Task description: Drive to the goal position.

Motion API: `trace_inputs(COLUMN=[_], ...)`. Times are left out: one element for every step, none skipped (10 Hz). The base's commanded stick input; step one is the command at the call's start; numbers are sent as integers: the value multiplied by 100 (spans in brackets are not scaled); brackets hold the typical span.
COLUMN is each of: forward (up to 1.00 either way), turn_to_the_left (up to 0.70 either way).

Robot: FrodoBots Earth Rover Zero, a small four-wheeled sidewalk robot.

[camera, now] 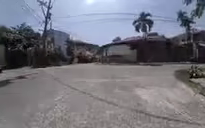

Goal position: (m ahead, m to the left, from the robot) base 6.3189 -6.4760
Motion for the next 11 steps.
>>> trace_inputs(forward=[100,100,100,100,100,100,100,100,100,100,100], turn_to_the_left=[-34,-34,-14,6,6,6,6,6,6,6,6])
